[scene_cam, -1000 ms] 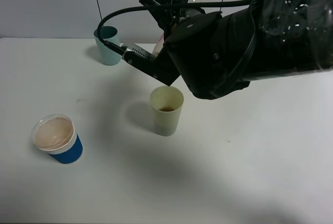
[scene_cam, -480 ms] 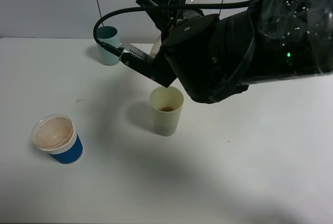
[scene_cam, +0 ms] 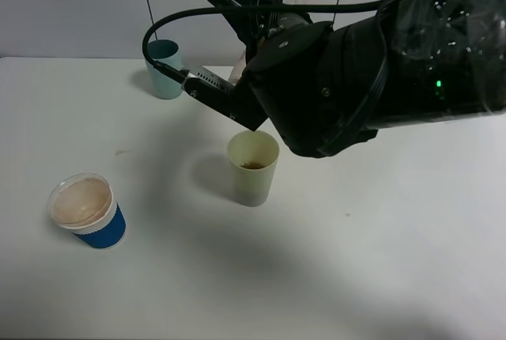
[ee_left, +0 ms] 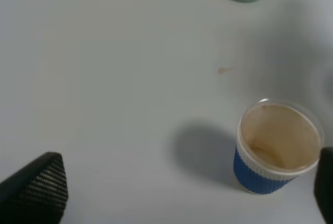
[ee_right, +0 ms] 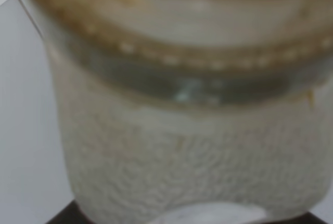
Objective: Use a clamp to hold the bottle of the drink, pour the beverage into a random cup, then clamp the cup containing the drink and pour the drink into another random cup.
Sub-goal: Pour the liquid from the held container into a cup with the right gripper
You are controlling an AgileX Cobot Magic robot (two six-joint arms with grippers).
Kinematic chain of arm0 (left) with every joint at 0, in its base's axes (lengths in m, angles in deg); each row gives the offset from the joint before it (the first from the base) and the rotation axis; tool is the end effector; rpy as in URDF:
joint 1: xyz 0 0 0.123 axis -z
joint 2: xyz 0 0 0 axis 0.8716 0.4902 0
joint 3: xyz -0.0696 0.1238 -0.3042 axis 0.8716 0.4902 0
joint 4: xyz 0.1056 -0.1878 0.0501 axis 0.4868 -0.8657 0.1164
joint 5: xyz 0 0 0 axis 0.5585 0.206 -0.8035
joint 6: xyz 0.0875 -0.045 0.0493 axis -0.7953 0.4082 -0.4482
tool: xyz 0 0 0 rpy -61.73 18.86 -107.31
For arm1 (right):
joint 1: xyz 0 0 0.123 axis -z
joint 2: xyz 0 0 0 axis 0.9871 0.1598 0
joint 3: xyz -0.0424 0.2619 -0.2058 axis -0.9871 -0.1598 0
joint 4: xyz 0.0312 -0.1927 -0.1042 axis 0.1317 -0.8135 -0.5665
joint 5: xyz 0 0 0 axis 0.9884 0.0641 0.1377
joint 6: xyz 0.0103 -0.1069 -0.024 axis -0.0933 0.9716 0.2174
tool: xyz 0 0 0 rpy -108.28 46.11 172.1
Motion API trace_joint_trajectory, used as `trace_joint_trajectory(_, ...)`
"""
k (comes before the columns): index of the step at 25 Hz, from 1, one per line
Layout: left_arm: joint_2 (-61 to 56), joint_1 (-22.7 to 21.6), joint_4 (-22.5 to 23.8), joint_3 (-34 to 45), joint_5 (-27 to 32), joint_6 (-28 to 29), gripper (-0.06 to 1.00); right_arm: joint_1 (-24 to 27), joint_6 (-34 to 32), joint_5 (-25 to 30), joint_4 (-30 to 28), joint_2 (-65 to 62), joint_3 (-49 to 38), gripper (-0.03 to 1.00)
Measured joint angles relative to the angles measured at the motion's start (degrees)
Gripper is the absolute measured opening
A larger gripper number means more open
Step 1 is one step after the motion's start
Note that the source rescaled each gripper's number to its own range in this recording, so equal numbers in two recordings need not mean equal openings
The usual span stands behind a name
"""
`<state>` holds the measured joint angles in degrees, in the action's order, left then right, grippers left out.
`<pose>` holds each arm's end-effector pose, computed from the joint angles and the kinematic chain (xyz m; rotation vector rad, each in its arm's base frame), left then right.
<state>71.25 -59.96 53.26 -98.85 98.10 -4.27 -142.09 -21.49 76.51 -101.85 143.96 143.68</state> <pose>-0.0673 -0.0004 0.2552 0.0036 2.0291 -0.0288 0.2431 0.2577 0.3066 -2.2313 0.5515 -1.6034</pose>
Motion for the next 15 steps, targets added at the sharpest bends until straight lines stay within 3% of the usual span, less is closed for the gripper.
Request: trace_joint_trajectory(15,0.0,0.0,0.0,0.0,0.0,0.0,0.87,-0.7,-0.1,0.3,-0.2,0.0,0.0,0.0)
